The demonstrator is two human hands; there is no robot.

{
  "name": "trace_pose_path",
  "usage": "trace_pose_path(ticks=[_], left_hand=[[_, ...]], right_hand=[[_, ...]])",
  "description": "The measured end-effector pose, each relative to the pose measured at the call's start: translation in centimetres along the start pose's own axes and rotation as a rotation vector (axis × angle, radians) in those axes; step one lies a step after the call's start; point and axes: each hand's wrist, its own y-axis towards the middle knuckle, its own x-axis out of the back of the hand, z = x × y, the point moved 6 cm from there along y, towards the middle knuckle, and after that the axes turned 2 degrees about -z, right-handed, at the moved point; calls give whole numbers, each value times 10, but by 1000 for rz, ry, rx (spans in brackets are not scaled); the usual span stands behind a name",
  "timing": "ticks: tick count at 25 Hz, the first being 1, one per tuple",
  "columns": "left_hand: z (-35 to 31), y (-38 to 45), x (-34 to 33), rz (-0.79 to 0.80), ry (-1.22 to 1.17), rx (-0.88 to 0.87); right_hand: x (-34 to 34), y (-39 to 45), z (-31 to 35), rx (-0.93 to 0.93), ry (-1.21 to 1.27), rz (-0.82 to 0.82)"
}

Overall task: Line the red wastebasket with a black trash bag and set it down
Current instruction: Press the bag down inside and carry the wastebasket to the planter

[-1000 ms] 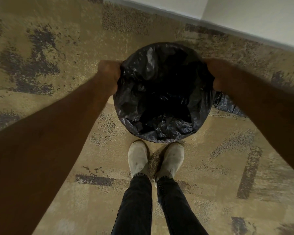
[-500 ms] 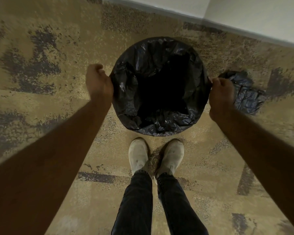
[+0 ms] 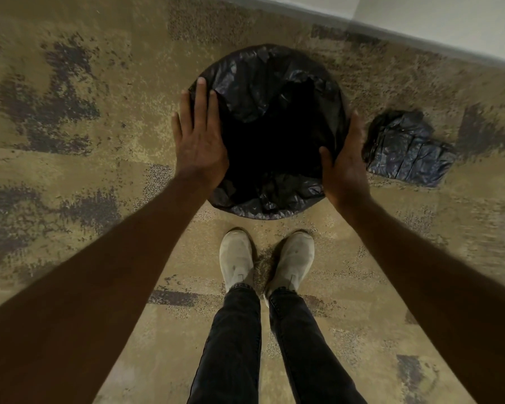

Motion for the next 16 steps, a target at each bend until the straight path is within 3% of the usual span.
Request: trace_pose_path(ticks=[3,6,9,11,14,16], left_hand=[[8,-1,5,-53,-231,-89],[25,-4,9,-38,-437,9],[29,-25,8,-156,-538,185],[25,-48,-5,-211,-636,371],[13,-74,-35,-190,-877,644],[6,-80,-46,-205,-1016,719]], right_hand=[[8,3,-18,-85,64,32],[13,0,-23,-144,47,23],[31,-14,10,103,-214,-223],[22,-28,42,355,-290,-266],[-36,-42,59,401,-314,102],[-79,-52,47,359,-526,360]])
